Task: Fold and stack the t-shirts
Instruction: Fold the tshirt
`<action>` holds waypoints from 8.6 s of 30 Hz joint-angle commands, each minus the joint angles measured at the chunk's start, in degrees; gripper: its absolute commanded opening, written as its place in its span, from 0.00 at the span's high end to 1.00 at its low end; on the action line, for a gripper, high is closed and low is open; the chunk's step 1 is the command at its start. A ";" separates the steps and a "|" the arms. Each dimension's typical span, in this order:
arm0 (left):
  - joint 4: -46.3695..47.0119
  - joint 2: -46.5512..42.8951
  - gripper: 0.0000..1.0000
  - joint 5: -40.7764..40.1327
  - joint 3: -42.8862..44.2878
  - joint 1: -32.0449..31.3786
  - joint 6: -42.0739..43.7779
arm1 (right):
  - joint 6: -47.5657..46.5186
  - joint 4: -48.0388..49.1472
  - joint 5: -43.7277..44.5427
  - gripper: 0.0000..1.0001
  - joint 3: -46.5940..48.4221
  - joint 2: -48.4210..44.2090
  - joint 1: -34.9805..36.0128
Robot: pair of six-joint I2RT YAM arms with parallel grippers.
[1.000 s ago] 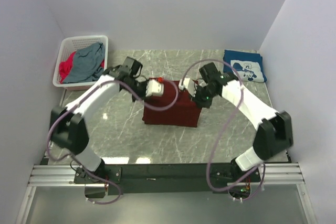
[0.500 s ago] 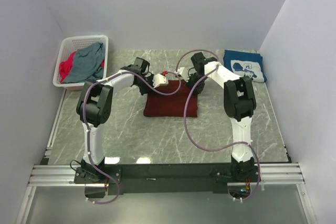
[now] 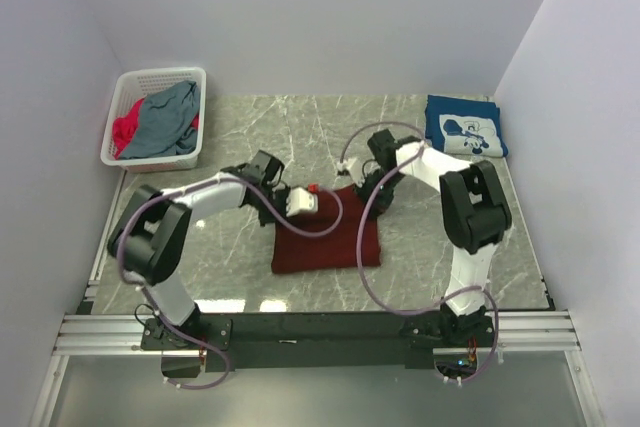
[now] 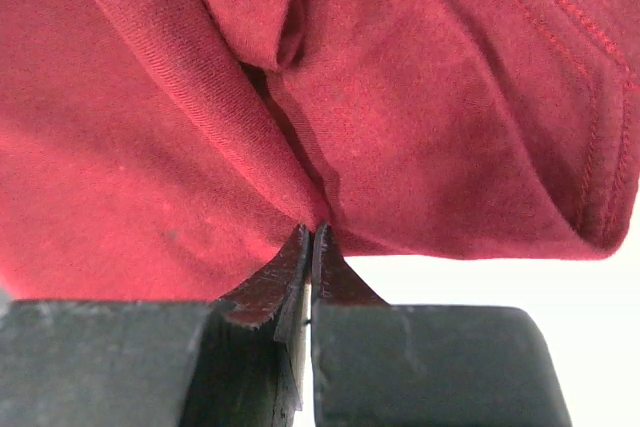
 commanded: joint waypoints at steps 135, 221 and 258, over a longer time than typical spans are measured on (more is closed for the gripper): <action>34.85 -15.59 1.00 -13.55 -15.84 -19.58 -0.37 | 38.09 4.24 -43.16 0.84 14.21 27.43 4.03; 1.19 1.55 0.44 14.49 8.51 14.17 -52.83 | 35.19 5.91 -9.85 0.57 -4.08 -2.62 -4.41; 4.62 5.68 0.53 9.56 9.47 10.03 -55.74 | 36.07 5.73 -12.49 0.59 -5.57 -4.38 -4.50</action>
